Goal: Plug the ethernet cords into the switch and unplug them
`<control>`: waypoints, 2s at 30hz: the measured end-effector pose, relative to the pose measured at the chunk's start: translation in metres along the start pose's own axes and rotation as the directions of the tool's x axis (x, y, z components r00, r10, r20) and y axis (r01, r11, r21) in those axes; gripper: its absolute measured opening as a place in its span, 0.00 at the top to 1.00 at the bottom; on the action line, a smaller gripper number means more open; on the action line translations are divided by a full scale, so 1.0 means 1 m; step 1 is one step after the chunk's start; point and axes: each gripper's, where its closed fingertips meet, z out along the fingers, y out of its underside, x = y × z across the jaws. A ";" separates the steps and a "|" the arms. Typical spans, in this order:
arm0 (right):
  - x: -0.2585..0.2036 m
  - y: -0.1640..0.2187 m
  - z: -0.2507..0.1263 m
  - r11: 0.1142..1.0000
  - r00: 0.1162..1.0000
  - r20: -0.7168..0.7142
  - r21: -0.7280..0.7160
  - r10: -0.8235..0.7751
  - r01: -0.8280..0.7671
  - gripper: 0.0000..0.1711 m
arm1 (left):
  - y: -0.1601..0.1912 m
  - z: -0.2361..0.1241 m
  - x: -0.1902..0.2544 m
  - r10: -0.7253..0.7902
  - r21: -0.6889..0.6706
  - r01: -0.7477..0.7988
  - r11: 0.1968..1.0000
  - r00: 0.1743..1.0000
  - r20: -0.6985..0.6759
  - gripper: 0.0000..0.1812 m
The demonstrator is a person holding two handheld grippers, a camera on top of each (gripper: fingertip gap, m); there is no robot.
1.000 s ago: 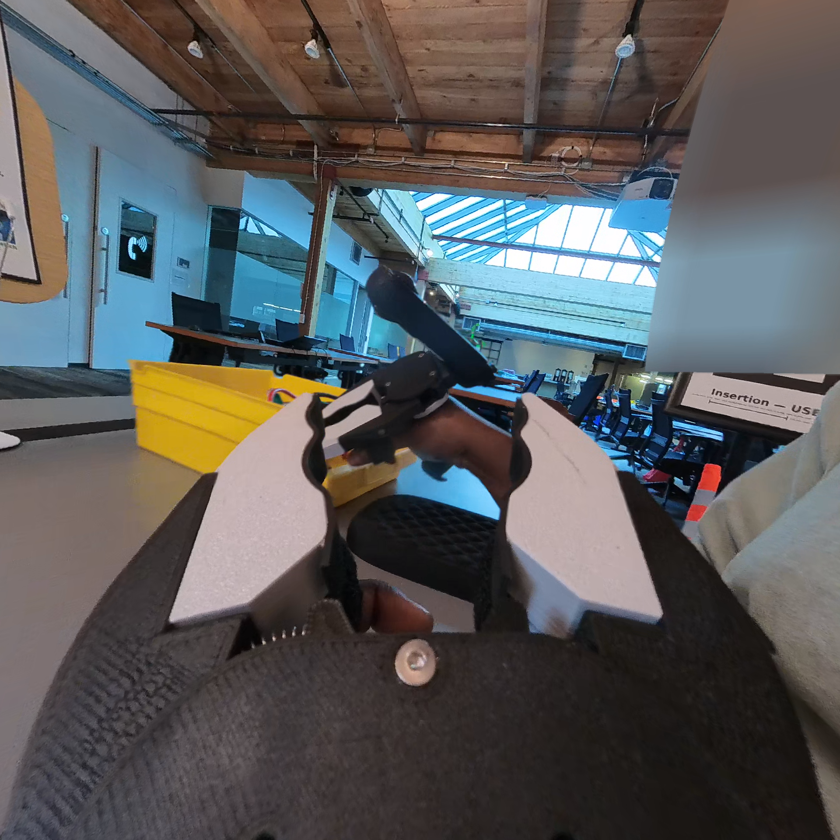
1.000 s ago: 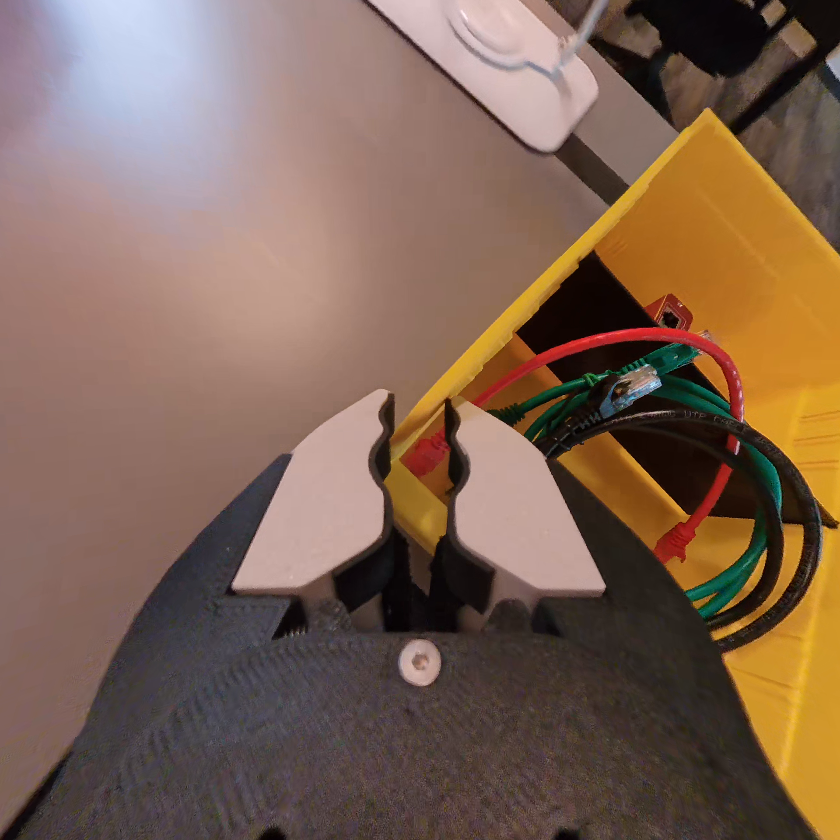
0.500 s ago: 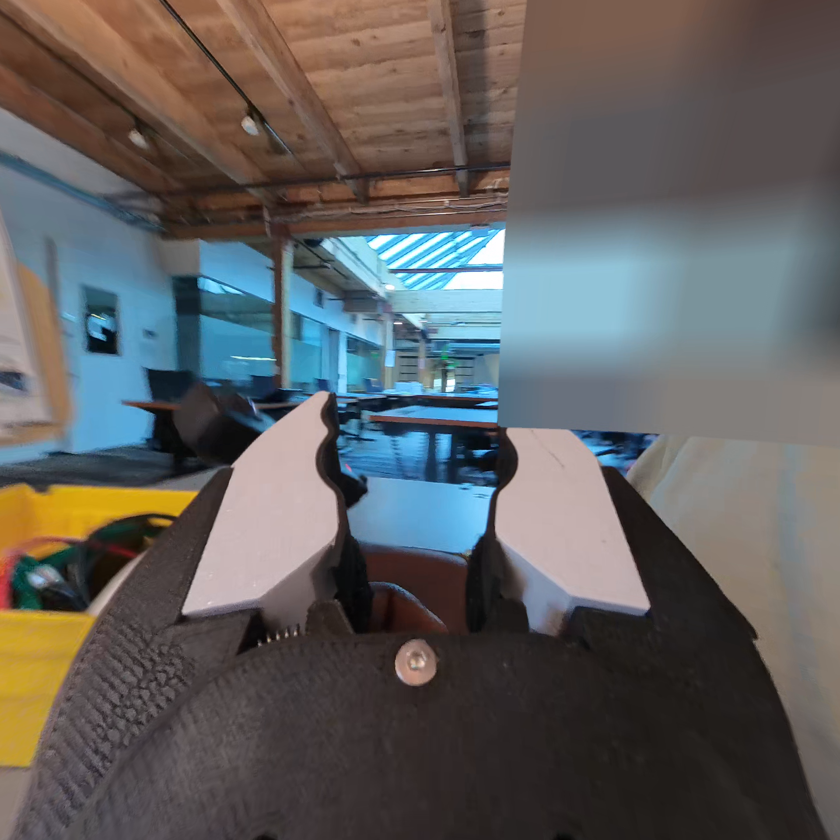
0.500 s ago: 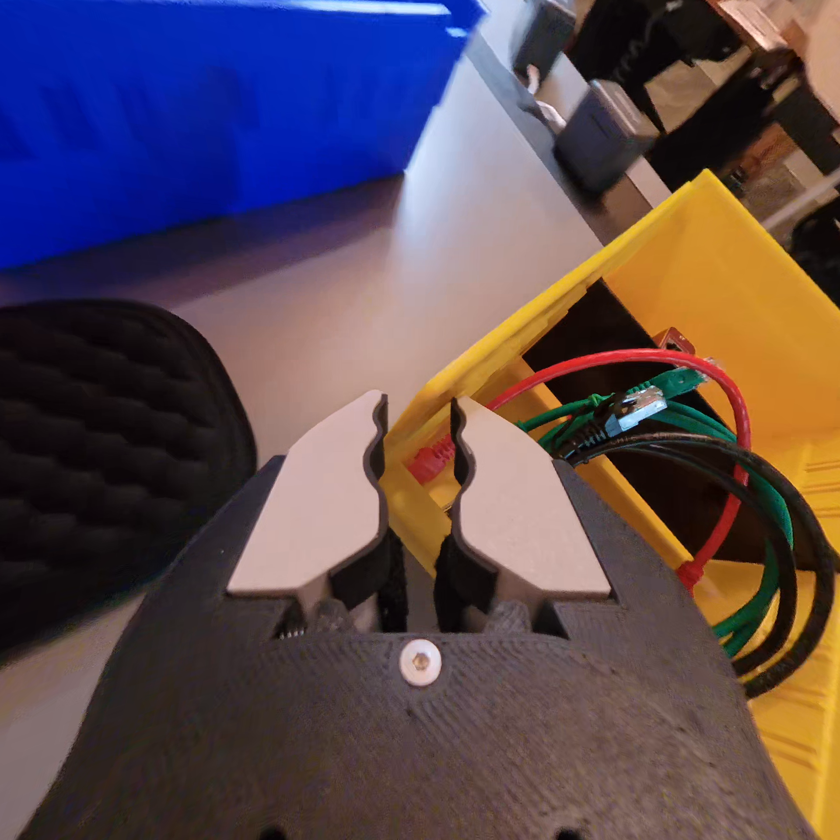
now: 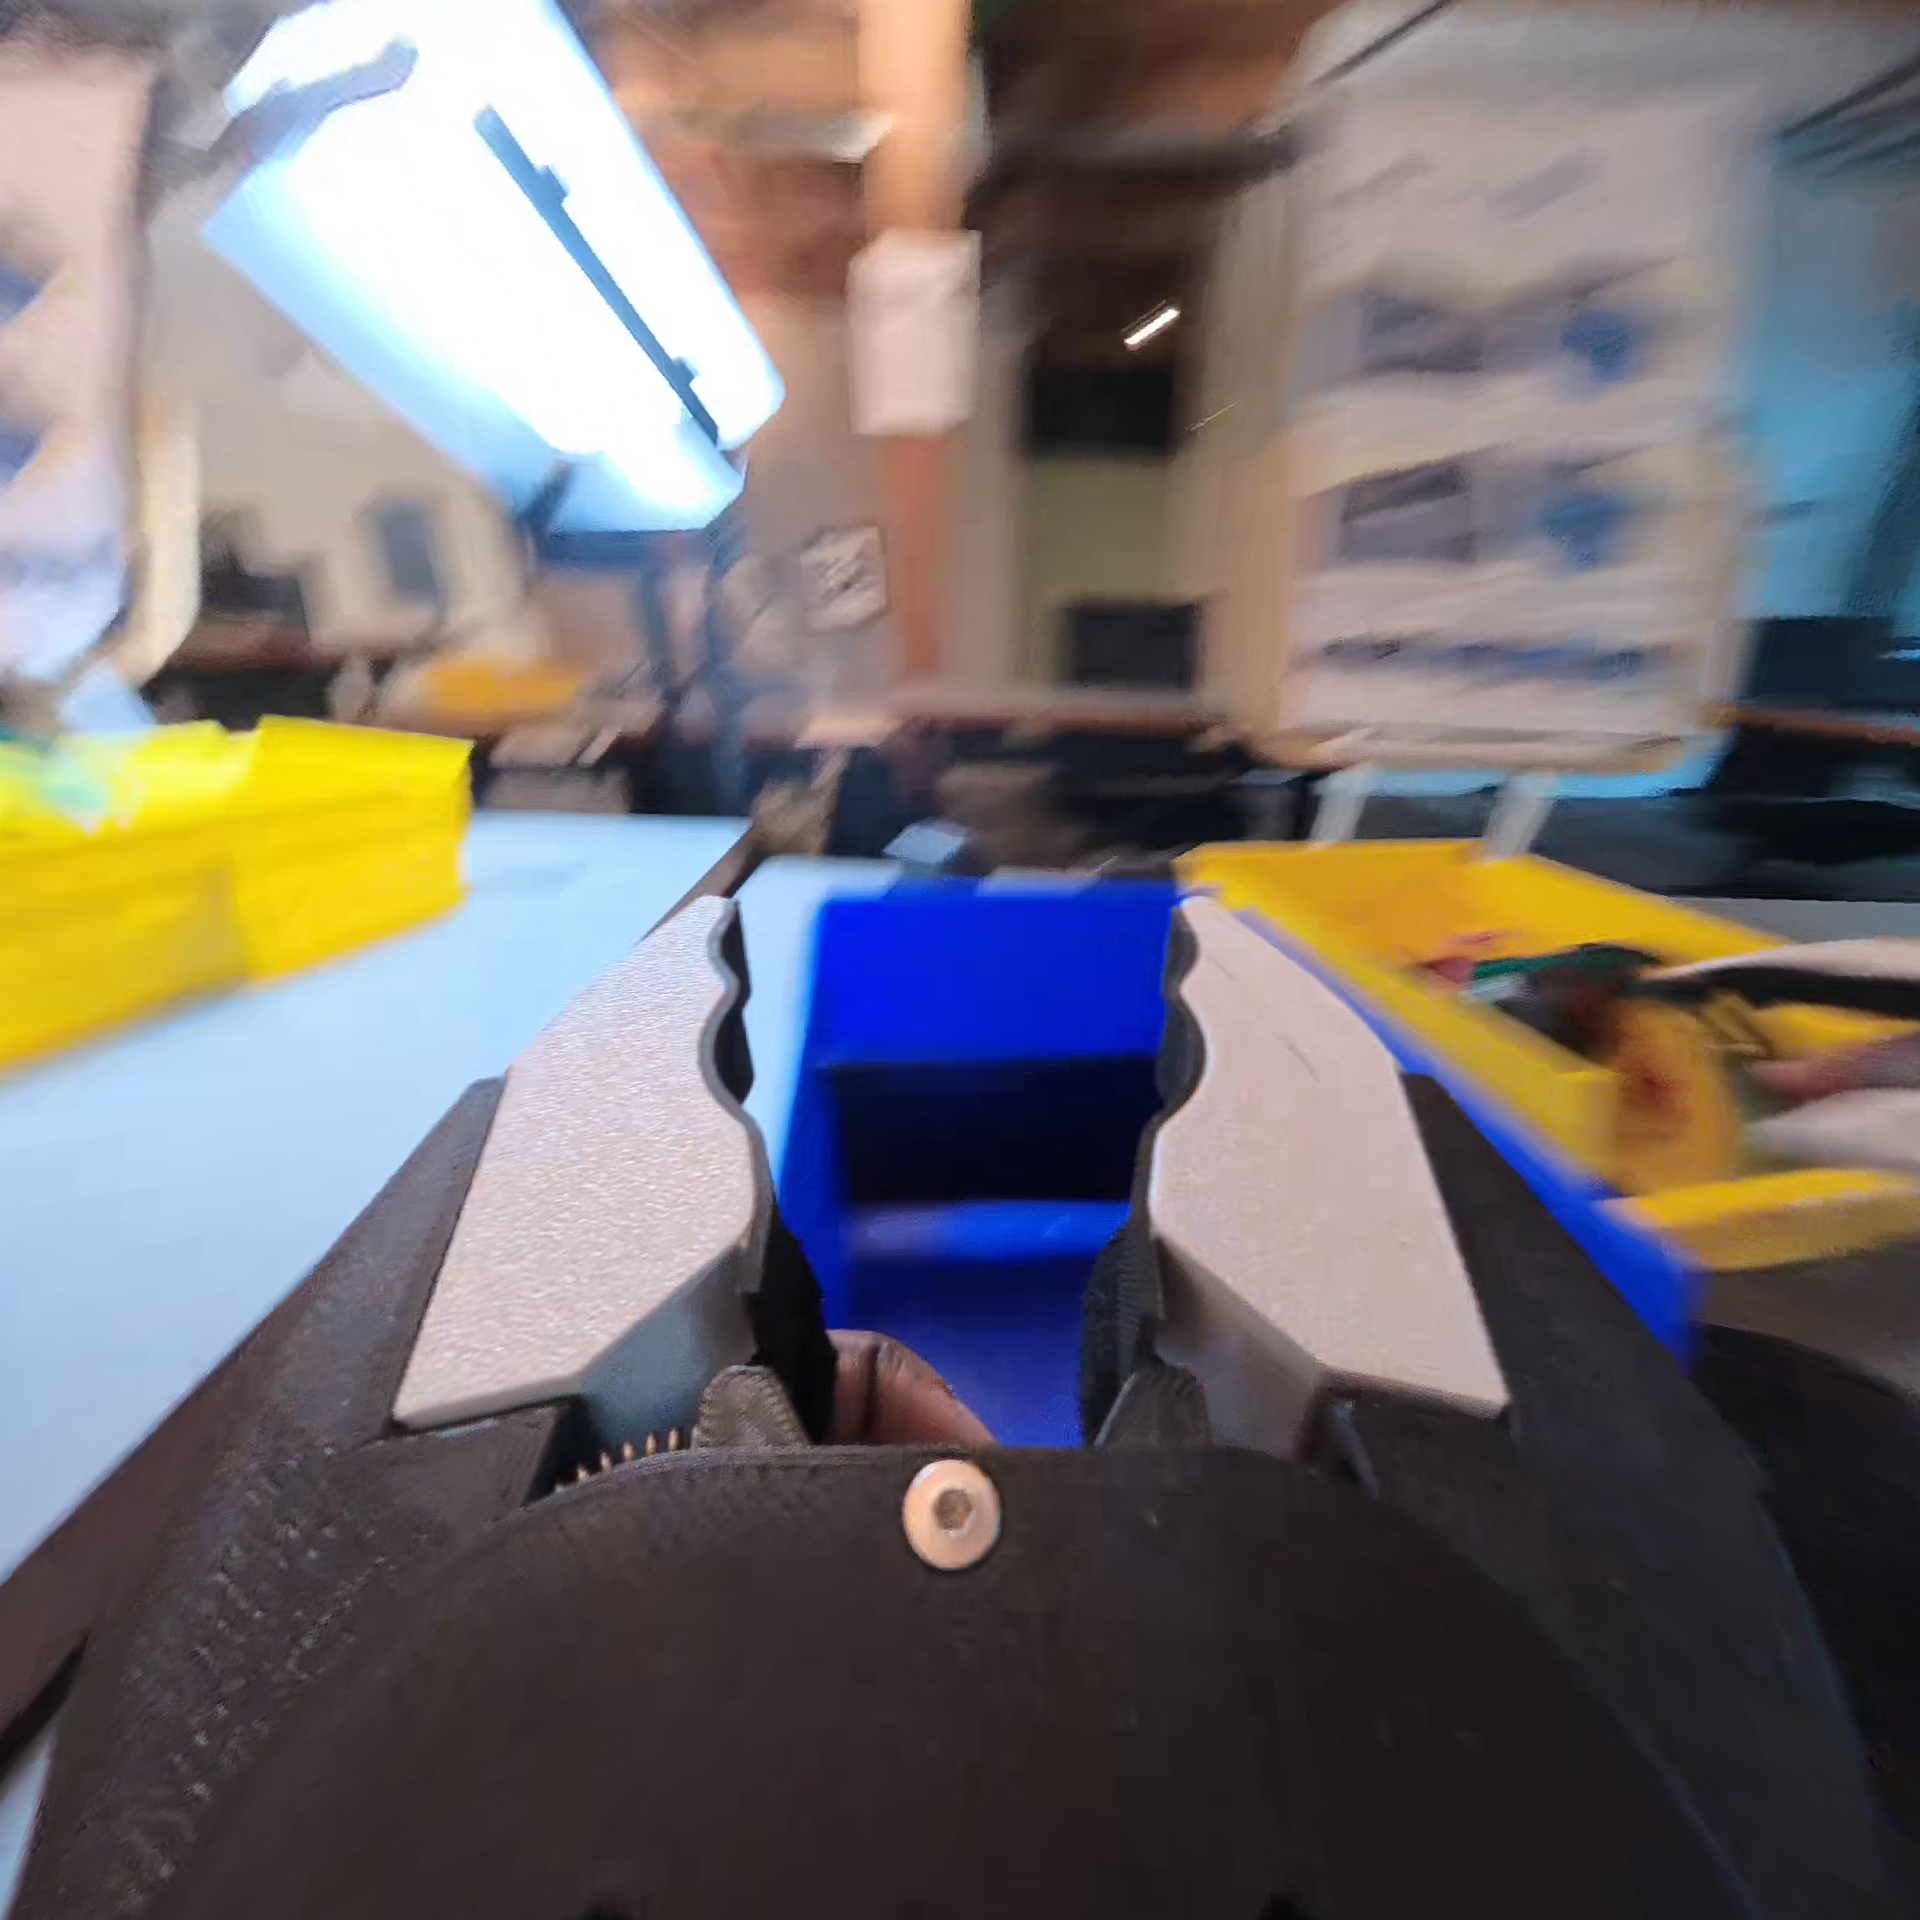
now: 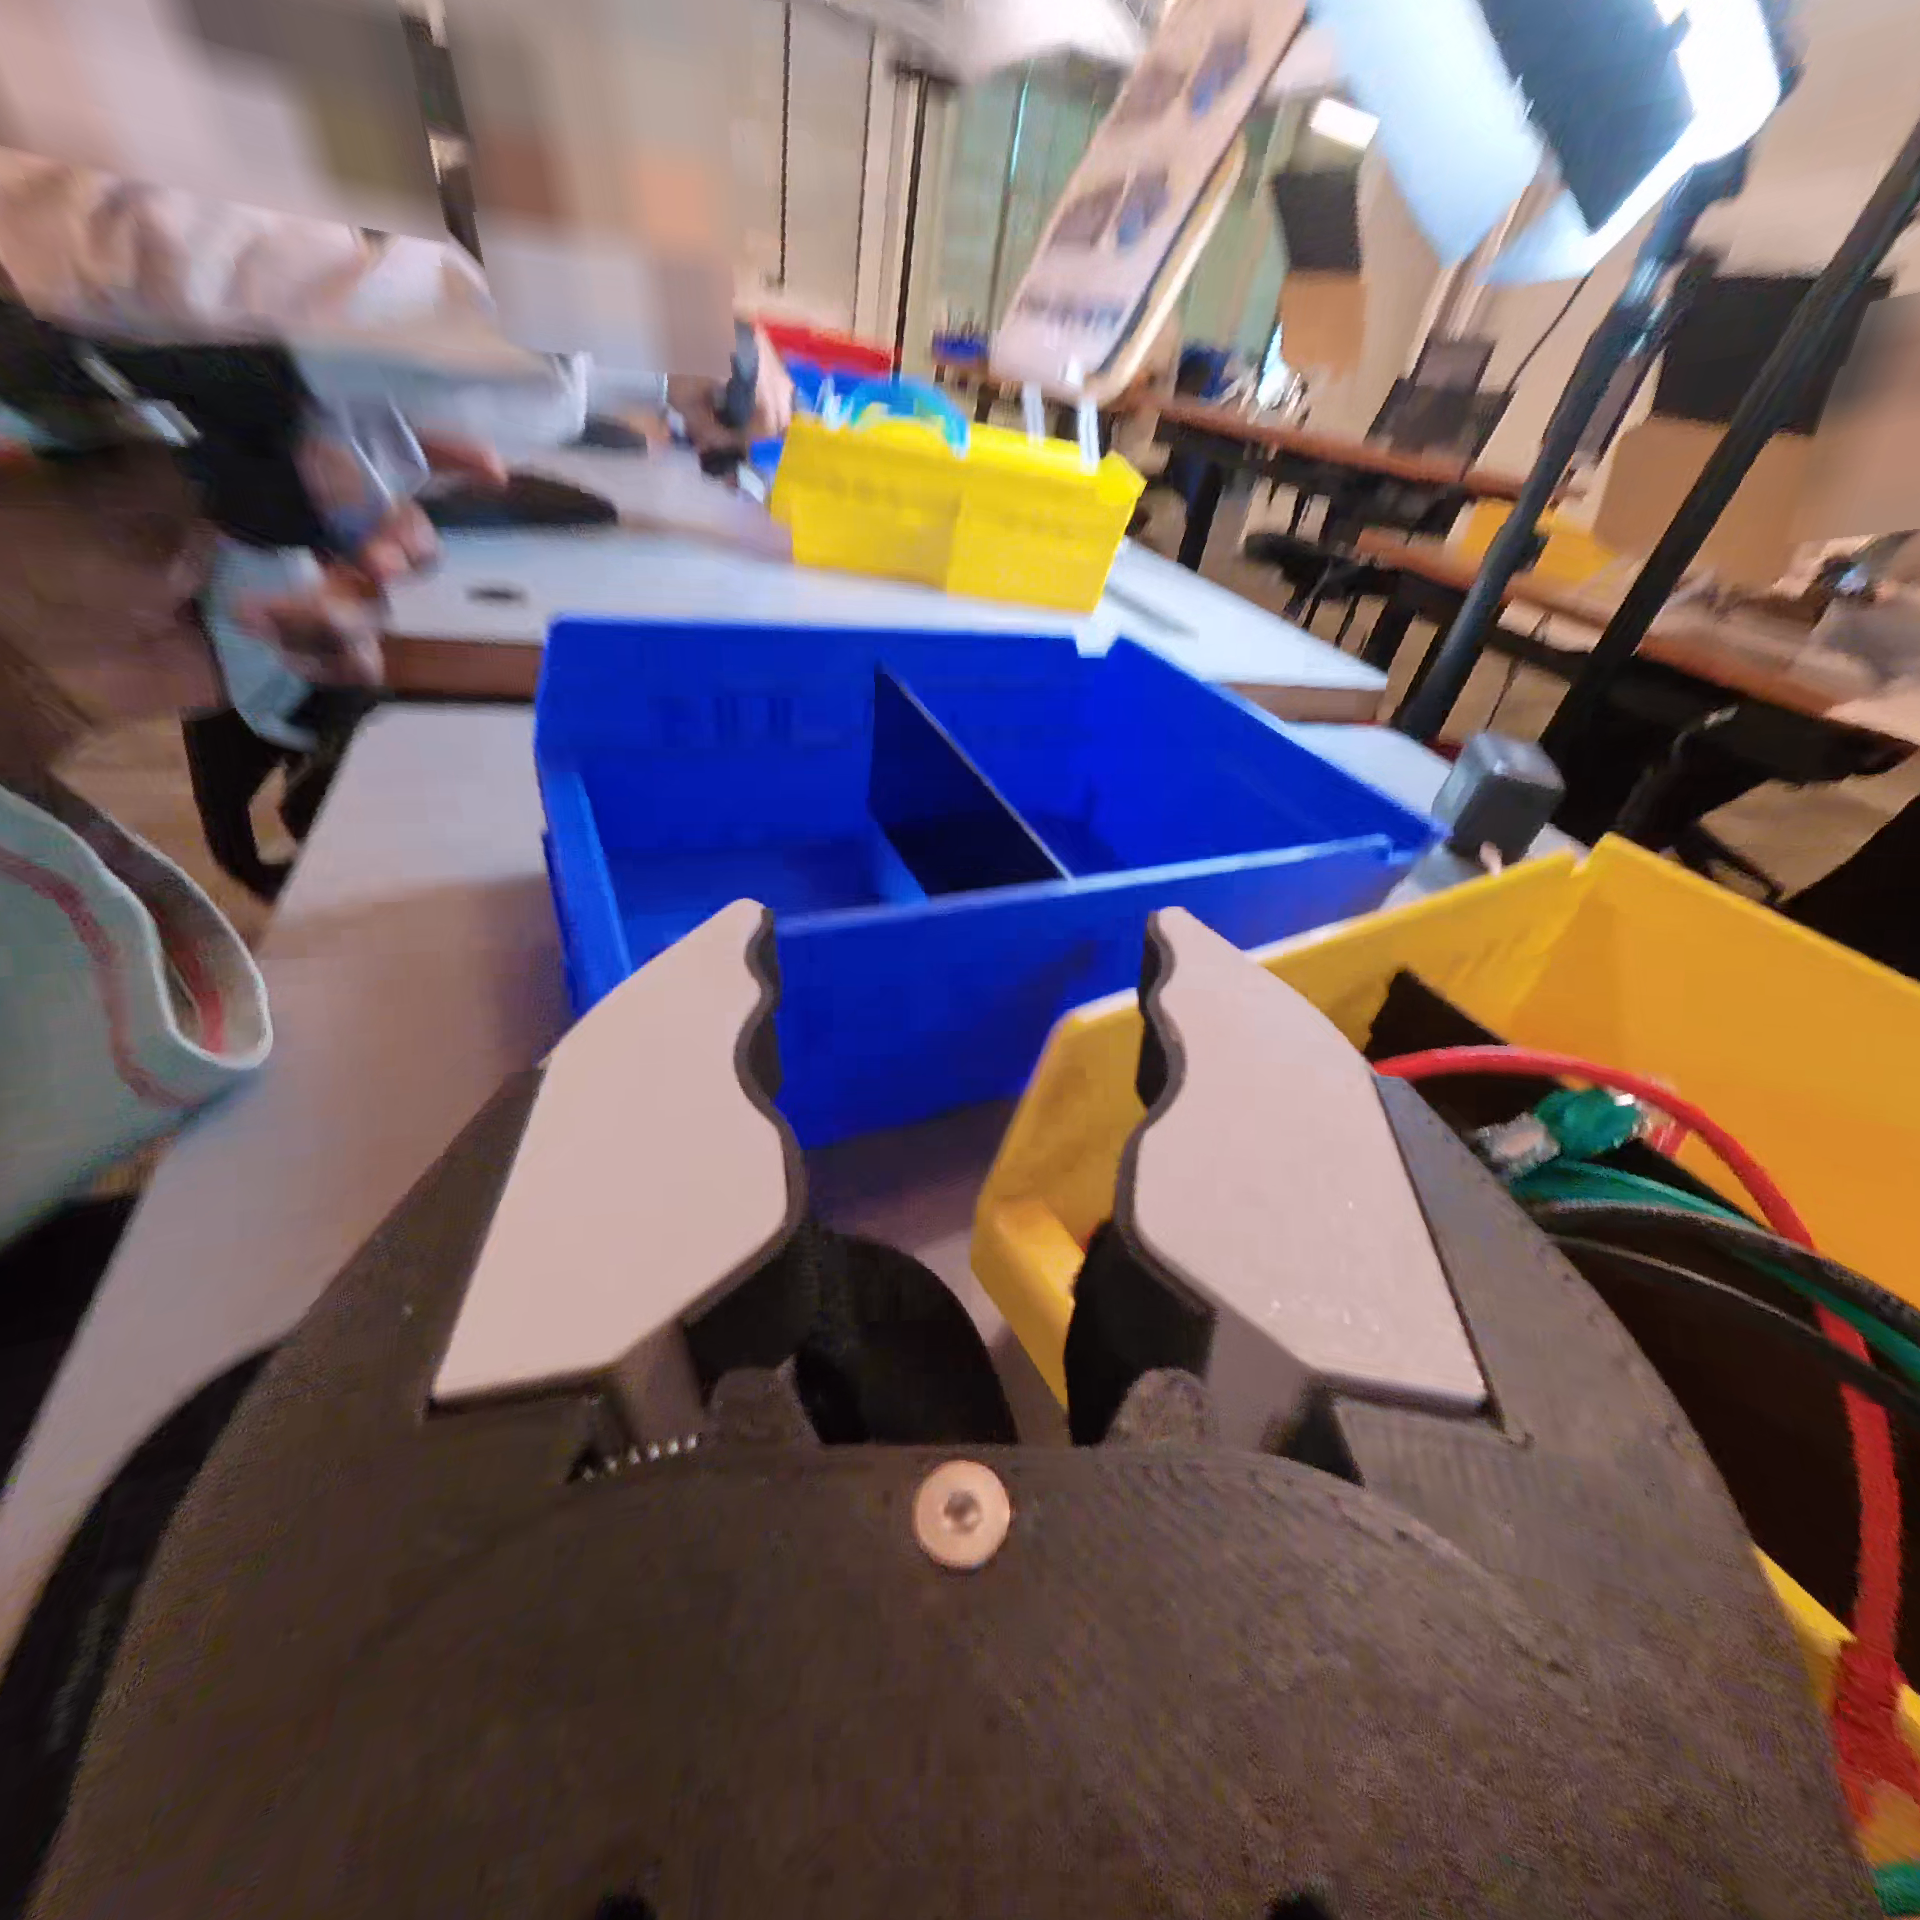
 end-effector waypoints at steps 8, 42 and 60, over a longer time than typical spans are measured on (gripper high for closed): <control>-0.059 0.039 0.029 0.974 0.995 0.008 -0.205 -0.095 0.094 0.51 | 0.106 0.007 -0.048 -0.010 -0.362 0.063 0.930 0.989 0.147 0.56; 0.105 -0.009 -0.302 0.925 0.554 -0.741 -0.296 -0.380 0.238 0.89 | -0.003 0.068 0.338 -0.016 0.089 0.053 0.995 0.926 -0.376 0.93; 0.178 0.116 -0.417 0.911 0.419 -0.875 -0.355 -0.243 -0.212 0.91 | 0.127 0.121 0.492 -0.084 -0.291 -0.130 0.948 0.779 -0.622 0.88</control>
